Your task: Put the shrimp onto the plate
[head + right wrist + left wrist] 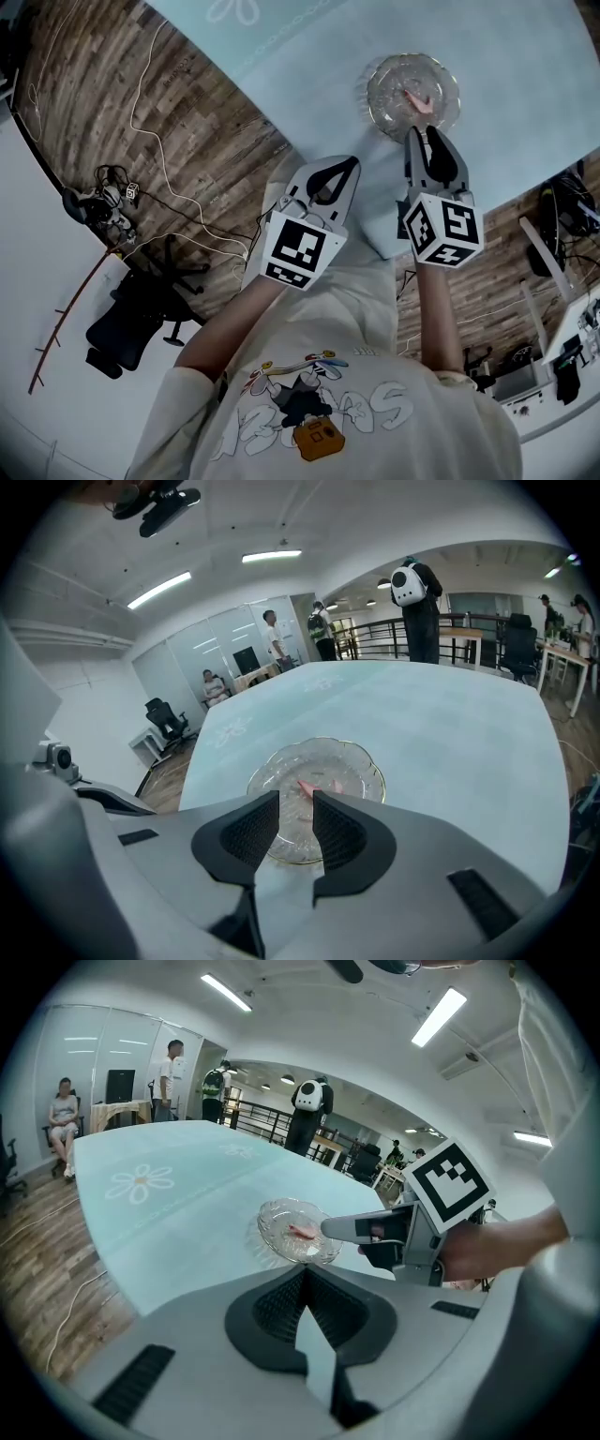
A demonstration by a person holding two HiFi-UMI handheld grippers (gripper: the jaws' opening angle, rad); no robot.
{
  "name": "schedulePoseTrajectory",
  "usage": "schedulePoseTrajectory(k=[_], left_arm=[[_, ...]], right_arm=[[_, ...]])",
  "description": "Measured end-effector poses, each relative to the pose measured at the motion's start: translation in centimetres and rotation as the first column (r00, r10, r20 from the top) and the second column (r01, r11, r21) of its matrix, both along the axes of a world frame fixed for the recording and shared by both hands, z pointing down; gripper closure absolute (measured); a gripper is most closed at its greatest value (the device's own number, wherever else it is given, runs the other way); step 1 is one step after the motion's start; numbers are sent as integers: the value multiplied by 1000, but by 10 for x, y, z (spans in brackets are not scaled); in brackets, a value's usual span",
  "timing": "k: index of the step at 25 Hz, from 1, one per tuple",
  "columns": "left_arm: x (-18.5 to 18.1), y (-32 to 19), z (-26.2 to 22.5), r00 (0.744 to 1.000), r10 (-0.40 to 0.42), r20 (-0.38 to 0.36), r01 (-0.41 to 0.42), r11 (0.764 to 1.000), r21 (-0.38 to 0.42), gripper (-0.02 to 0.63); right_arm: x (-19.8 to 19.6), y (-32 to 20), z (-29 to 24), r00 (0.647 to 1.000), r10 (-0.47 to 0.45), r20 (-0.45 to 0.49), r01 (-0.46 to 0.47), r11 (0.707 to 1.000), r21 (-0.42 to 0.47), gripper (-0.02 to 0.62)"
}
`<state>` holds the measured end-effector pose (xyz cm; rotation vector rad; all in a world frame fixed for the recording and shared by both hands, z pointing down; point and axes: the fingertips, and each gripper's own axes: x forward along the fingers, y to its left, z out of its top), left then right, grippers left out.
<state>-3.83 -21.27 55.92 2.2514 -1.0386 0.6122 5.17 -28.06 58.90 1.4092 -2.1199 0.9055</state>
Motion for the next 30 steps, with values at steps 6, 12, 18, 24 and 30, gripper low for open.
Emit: schedulePoseTrajectory(k=[6, 12, 18, 24, 30], left_arm=[[0, 0, -7, 1000, 1, -6, -1, 1000, 15, 598], [6, 5, -30, 1000, 8, -18, -7, 999, 54, 598], [14, 11, -47, 999, 24, -29, -22, 996, 84, 598], [24, 35, -73, 997, 14, -76, -7, 995, 96, 598], [33, 60, -98, 995, -37, -95, 48, 992, 113, 598]], right_arm=[[-6, 10, -8, 1000, -21, 16, 21, 1000, 5, 480], [-5, 27, -35, 997, -50, 63, 47, 998, 49, 509], [-3, 45, -59, 996, -66, 61, 60, 994, 87, 523], [-4, 73, -89, 994, -96, 58, 87, 986, 144, 523], [9, 96, -129, 991, -79, 110, 55, 977, 208, 523]])
